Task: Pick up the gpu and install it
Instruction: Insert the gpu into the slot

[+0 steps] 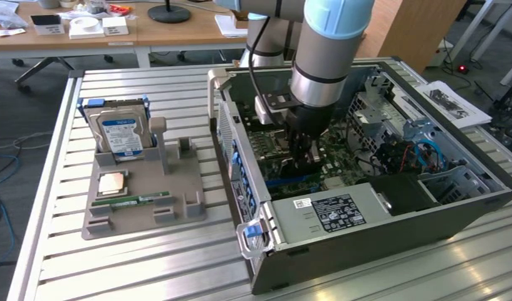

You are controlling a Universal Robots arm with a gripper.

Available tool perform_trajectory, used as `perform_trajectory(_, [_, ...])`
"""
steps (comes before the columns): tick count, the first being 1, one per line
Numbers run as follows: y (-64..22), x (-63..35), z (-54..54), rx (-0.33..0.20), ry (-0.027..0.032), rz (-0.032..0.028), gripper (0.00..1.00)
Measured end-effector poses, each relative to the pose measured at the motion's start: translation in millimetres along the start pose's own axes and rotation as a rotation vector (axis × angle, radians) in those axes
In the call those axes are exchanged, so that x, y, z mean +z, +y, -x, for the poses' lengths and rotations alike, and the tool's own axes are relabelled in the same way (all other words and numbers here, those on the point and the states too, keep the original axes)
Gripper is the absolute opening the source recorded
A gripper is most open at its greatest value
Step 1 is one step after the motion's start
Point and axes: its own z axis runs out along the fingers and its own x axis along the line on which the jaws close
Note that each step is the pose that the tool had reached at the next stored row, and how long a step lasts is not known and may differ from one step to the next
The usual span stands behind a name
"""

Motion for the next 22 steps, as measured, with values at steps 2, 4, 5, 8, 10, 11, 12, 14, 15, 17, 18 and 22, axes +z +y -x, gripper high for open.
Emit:
perform_trajectory(2, [0.1,0.7,0.0,0.001,0.0001,0.0000,0.27])
perform_trajectory(4, [0.2,1.2,-0.1,0.002,0.0002,0.0000,0.27])
perform_trajectory(5, [0.2,1.3,-0.1,0.002,0.0003,0.0000,0.27])
perform_trajectory(8, [0.3,1.7,-0.1,0.003,0.0001,-0.0001,0.27])
perform_trajectory(10, [0.3,2.6,0.0,0.004,0.0000,-0.0002,0.27])
perform_trajectory(11, [0.4,2.9,-0.1,0.005,0.0003,-0.0001,0.27])
perform_trajectory(12, [0.5,3.3,-0.1,0.006,0.0004,0.0000,0.27])
perform_trajectory(14, [0.5,3.6,-0.1,0.007,0.0006,0.0001,0.27])
perform_trajectory(15, [0.5,3.7,-0.1,0.007,0.0006,0.0000,0.27])
perform_trajectory(17, [0.5,3.9,-0.1,0.008,0.0004,-0.0001,0.27])
perform_trajectory(18, [0.6,3.9,-0.1,0.009,0.0005,-0.0002,0.27])
perform_trajectory(22, [1.2,4.3,-0.1,0.012,0.0005,-0.0004,0.27])
